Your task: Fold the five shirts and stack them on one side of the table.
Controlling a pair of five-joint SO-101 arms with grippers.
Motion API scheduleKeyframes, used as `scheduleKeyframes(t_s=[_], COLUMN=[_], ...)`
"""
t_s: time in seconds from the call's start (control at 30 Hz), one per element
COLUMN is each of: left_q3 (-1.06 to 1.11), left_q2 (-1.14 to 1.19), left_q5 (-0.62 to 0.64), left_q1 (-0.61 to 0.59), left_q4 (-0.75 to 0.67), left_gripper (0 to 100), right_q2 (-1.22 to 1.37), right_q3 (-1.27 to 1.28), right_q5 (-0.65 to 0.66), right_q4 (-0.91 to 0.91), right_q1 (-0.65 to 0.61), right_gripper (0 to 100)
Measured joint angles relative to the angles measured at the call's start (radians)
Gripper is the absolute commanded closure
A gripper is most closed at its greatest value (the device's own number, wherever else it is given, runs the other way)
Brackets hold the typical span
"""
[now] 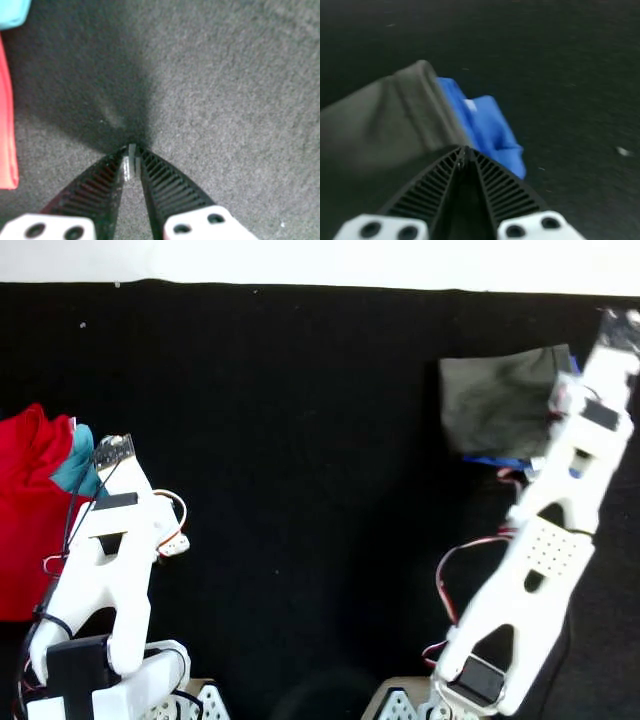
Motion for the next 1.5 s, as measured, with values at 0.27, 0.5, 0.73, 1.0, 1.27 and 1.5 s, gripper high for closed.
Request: scheduleKeyframes(t_s=[0.27, 0.5, 0.73, 1.0, 1.27, 1.5], left_q3=[0.0, 0.0, 0.0, 0.0, 0.0, 0.0], left_q2=[0.0, 0.0, 0.0, 0.0, 0.0, 0.0], left_q5=[0.0, 0.0, 0.0, 0.0, 0.0, 0.0], left_q1=[0.0, 0.0, 0.0, 0.0, 0.0, 0.0], left_q4=[0.0, 0.0, 0.0, 0.0, 0.0, 0.0], left_gripper=[99, 99, 99, 99, 99, 99], right_q2=[0.0, -0.002, 0.0, 0.0, -0.002, -0.002], right_q3=[-0.054, -0.431, -0.511, -0.371, -0.221, -0.224], right_q5=[0.0, 0.0, 0.06, 0.077, 0.181, 0.19], right_q4=[0.057, 0.454, 0.763, 0.763, 0.756, 0.77], right_q1=[0.068, 0.069, -0.008, 0.002, 0.041, 0.052], right_gripper=[98.9, 98.9, 99.1, 99.1, 99.1, 99.1])
